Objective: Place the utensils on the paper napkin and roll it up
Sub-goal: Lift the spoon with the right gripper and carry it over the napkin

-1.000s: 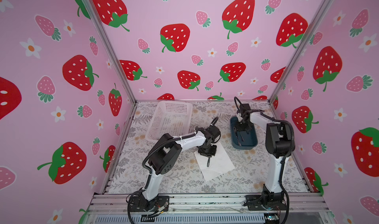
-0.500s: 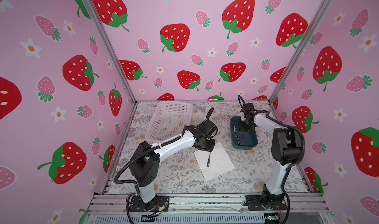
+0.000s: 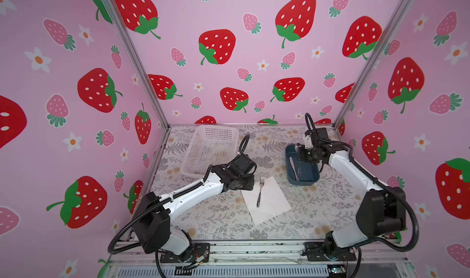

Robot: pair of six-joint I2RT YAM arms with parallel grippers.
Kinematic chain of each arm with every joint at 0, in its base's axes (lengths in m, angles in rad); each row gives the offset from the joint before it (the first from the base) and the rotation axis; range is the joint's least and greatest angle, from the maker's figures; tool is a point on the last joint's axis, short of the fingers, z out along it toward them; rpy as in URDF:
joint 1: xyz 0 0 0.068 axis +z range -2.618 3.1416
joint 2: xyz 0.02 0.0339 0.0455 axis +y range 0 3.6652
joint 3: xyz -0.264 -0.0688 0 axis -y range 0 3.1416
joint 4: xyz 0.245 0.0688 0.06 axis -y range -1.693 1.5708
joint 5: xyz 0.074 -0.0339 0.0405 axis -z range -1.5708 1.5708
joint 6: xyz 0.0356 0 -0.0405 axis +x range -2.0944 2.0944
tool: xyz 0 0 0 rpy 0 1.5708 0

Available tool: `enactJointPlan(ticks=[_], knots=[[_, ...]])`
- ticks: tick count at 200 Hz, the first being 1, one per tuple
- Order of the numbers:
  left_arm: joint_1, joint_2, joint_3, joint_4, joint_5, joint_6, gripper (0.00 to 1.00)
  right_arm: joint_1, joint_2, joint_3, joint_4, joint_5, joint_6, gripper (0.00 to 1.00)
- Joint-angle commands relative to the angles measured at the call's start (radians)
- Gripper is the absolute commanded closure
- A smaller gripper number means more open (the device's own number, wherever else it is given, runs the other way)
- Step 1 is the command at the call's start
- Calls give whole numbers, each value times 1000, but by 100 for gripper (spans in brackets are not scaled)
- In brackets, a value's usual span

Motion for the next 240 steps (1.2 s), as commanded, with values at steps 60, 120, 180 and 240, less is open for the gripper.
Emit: enactJointPlan(ticks=[60, 120, 180, 240], knots=[[16, -146, -143, 52, -80, -111, 56, 462, -69, -364, 314, 119, 625, 100], [56, -198, -180, 44, -65, -117, 57, 528, 43, -412, 429, 148, 778, 100], [76, -212, -199, 42, -51, -124, 57, 527, 96, -423, 472, 130, 812, 98], [87, -200, -201, 51, -25, -119, 57, 527, 123, -417, 484, 133, 788, 95]])
